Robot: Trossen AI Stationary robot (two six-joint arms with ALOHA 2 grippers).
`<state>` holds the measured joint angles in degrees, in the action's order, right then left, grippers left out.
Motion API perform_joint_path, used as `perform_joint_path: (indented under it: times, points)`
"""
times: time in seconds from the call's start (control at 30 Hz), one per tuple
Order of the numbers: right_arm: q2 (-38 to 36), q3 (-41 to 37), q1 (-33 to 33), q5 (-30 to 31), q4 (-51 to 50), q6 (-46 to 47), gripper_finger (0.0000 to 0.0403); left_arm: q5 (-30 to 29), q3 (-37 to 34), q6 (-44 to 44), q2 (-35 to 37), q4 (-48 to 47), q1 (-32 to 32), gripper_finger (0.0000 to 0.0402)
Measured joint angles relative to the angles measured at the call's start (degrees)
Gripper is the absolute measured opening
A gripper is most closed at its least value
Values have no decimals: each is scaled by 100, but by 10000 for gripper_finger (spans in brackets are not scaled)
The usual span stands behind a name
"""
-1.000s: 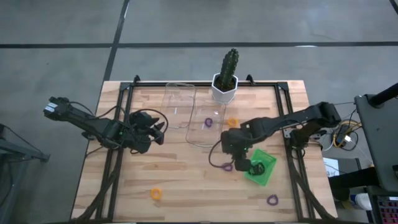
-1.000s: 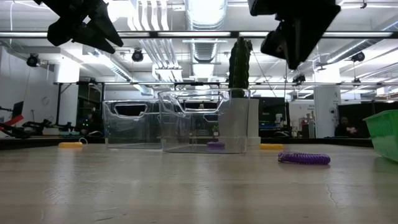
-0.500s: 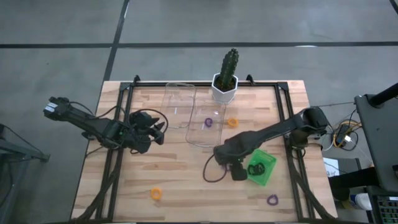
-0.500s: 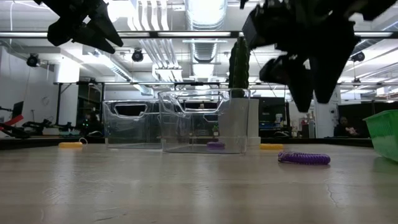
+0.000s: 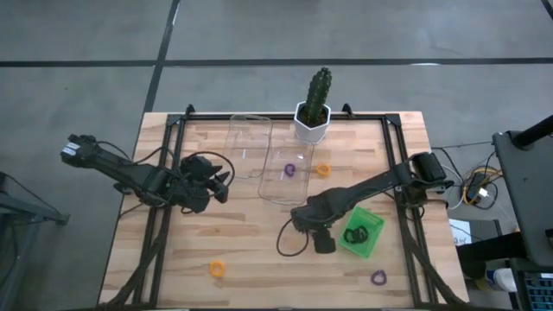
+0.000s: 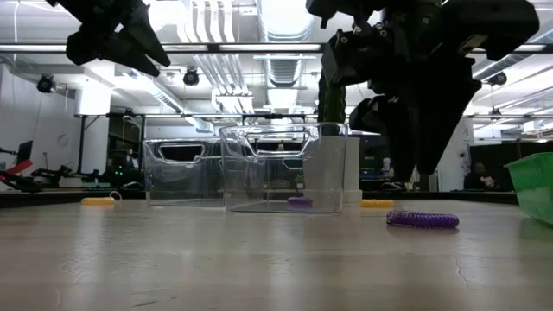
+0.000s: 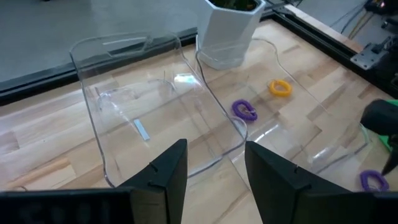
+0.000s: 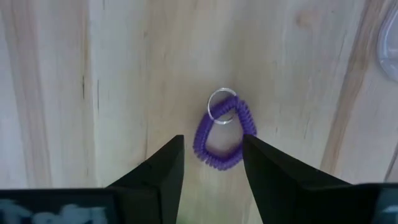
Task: Sort spring keychains
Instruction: Put the top violet spring keychain into the right transparent bin
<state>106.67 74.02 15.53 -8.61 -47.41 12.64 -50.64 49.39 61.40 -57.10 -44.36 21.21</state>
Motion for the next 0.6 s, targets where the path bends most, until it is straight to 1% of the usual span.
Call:
perform_joint_path:
  times: [0.23,0.6]
  points:
    - [7,-10,71,-36,15,-18,150,53,0,-90,0,0,0,153]
    - [9,-115,199,-49,337,-60,160,51,0,-183,0,0,0,153]
